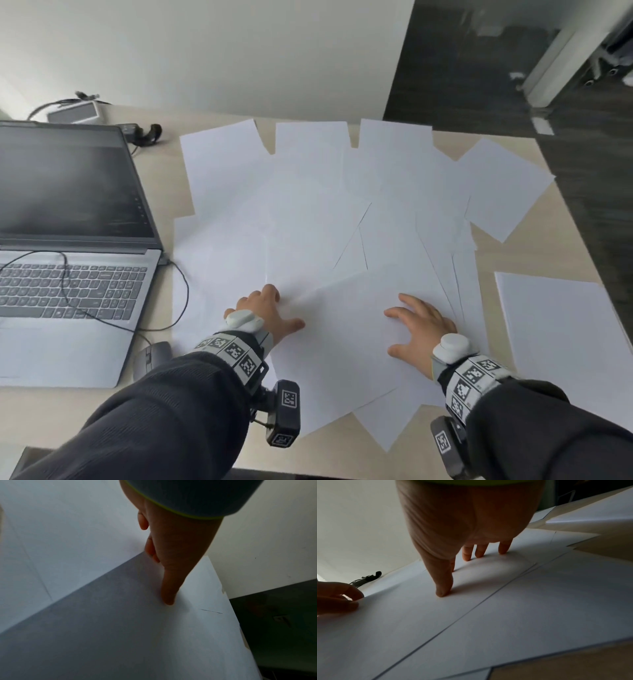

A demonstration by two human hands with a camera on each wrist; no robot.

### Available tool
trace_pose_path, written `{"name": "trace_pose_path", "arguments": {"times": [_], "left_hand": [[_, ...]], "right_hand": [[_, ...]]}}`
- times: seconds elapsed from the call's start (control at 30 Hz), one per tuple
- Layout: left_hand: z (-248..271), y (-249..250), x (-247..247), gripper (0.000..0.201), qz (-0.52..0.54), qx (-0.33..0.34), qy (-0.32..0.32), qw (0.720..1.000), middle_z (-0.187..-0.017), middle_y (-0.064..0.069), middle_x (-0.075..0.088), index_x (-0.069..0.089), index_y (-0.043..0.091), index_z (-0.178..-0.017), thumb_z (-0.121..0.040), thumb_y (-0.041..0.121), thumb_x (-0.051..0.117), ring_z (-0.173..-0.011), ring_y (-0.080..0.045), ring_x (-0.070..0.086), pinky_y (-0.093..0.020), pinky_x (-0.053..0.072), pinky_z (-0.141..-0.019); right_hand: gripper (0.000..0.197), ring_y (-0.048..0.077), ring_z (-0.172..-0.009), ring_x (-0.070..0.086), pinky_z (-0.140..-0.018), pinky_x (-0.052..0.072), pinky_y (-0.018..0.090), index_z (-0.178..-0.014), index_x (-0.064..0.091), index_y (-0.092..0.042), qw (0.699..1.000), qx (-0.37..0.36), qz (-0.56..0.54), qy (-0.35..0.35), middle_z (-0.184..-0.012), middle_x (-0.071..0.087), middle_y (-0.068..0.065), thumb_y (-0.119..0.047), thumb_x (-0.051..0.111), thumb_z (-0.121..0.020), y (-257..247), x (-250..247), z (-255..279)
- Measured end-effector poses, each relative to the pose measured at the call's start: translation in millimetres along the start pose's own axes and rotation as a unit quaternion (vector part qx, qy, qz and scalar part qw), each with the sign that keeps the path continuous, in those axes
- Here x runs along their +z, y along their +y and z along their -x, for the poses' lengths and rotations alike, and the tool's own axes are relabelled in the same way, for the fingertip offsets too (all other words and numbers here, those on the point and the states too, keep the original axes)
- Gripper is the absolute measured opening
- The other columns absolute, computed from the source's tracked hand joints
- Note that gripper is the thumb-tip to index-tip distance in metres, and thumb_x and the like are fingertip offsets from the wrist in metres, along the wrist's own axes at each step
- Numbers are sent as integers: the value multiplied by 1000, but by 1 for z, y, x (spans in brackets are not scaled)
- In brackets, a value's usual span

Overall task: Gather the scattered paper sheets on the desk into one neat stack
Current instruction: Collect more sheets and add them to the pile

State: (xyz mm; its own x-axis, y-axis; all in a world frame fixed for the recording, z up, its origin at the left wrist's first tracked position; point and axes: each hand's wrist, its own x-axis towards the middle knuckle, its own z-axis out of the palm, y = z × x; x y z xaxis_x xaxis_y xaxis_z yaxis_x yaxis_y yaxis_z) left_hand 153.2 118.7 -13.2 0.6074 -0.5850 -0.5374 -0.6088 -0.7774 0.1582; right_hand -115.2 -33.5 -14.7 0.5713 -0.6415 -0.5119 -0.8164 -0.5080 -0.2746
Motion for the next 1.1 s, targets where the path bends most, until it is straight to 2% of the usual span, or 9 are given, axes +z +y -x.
{"name": "trace_pose_path", "arguments": {"times": [0.2,0.33,0.47,0.53,0.7,0.83,0.93,1.0,1.1], "left_hand": [[-6,-2,-1,48,44,21,-38,998,-101,8,52,49,34,-92,-67,69,72,-87,-15,57,-38,52,-86],[-5,1,-1,37,132,49,-58,988,-97,5,63,55,30,-101,-76,48,77,-83,-16,61,-32,50,-75],[-7,4,-1,34,195,90,-94,972,-102,11,72,65,38,-118,-84,43,71,-92,-14,69,-34,55,-90],[-8,1,-2,15,245,97,-94,960,-91,11,75,73,36,-101,-86,37,71,-87,-14,71,-37,57,-89],[-12,10,-8,35,529,-1,-55,847,-83,-4,76,76,21,-93,-69,46,77,-77,-26,67,-33,52,-61],[-14,36,2,30,651,-67,-92,750,-98,-8,76,72,21,-109,-84,36,79,-79,-24,67,-28,45,-54],[-10,64,6,24,674,-81,-131,723,-91,-5,74,69,20,-113,-90,28,74,-74,-22,66,-26,46,-50],[-8,83,5,22,652,-66,-156,739,-92,-4,75,68,20,-112,-92,28,72,-76,-22,68,-27,49,-50],[-21,101,1,27,476,36,-82,875,-97,0,74,68,22,-107,-92,45,67,-87,-22,71,-30,53,-60]], "right_hand": [[61,11,-147,16,-114,26,41,-132,43,-50,1000,15,-10,3,-158,14,-22,-51,66,-76,-4,-2,-2],[49,10,-144,21,-114,28,38,-127,50,-49,999,24,-25,18,-155,22,-23,-48,65,-80,-5,-4,-4],[43,8,-143,24,-115,27,38,-126,52,-49,998,25,-51,15,-154,24,-24,-53,62,-84,-3,-8,-4],[44,10,-141,31,-113,31,39,-126,53,-47,995,35,-84,45,-153,28,-22,-53,64,-83,3,-9,-3],[61,21,-130,46,-107,39,37,-137,49,-30,930,125,-274,212,-145,41,-1,-42,73,-82,26,-12,-6],[66,21,-90,67,-72,49,31,-142,37,-33,862,184,-455,127,-115,63,-1,-43,70,-86,18,-20,-12],[50,25,-86,69,-64,56,35,-126,56,-23,784,230,-574,57,-108,70,6,-45,71,-84,19,-20,-21],[24,25,-76,66,-52,52,30,-107,64,-15,721,248,-647,12,-96,71,9,-32,68,-90,20,-26,-20],[4,26,-65,61,-61,48,34,-86,64,-11,709,254,-657,32,-78,66,12,-11,66,-89,39,-28,-23]]}}
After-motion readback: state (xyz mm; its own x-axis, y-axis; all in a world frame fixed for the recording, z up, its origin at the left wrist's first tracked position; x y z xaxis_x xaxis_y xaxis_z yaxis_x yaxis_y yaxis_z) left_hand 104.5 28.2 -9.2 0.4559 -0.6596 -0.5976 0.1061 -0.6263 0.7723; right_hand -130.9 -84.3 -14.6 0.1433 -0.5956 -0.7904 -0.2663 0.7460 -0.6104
